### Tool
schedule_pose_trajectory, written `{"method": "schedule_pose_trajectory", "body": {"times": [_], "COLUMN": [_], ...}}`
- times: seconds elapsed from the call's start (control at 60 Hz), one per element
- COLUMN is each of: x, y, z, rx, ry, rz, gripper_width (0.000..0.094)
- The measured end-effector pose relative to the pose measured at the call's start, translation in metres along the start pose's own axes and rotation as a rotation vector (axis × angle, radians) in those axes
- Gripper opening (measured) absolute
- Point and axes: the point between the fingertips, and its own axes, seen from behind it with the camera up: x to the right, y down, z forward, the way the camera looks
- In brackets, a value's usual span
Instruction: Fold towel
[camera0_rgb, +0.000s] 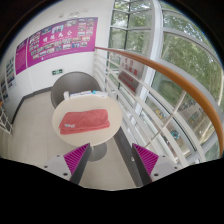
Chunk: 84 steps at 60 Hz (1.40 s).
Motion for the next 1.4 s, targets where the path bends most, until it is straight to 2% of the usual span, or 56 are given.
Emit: {"method": "schedule_pose_trajectory", "body": {"times": [0.283,0.517,0.6,0.683,0.8,0.933,1.15,1.233,1.267,1.367,1.4], "x": [-0.008,-0.096,-0.156,-0.212,-0.272,-0.326,-0.361,-0.364,-0.366,-0.366,-0.366], "y": [0.043,0.091,0.086,0.068,0.035,0.000,-0.015,-0.005,-0.012,-0.013,-0.012], "z": [0.032,0.083,0.115,0.155,0.216,0.286,0.378,0.398,0.399,0.402,0.402], "rx": [-0.064,-0.115,-0.105,-0.057,0.004,0.050,0.029,0.001,0.030,0.041,0.043], "ry": [0.014,-0.081,-0.149,-0.204,-0.235,-0.244,-0.198,-0.191,-0.204,-0.227,-0.228], "rz": [-0.018,-0.044,-0.035,-0.033,-0.056,-0.088,-0.165,-0.190,-0.175,-0.173,-0.178], "gripper_width": [0.0858,0.0857,0.0856,0.0859,0.0860,0.0859,0.0854,0.0797,0.0722,0.0504,0.0396]}}
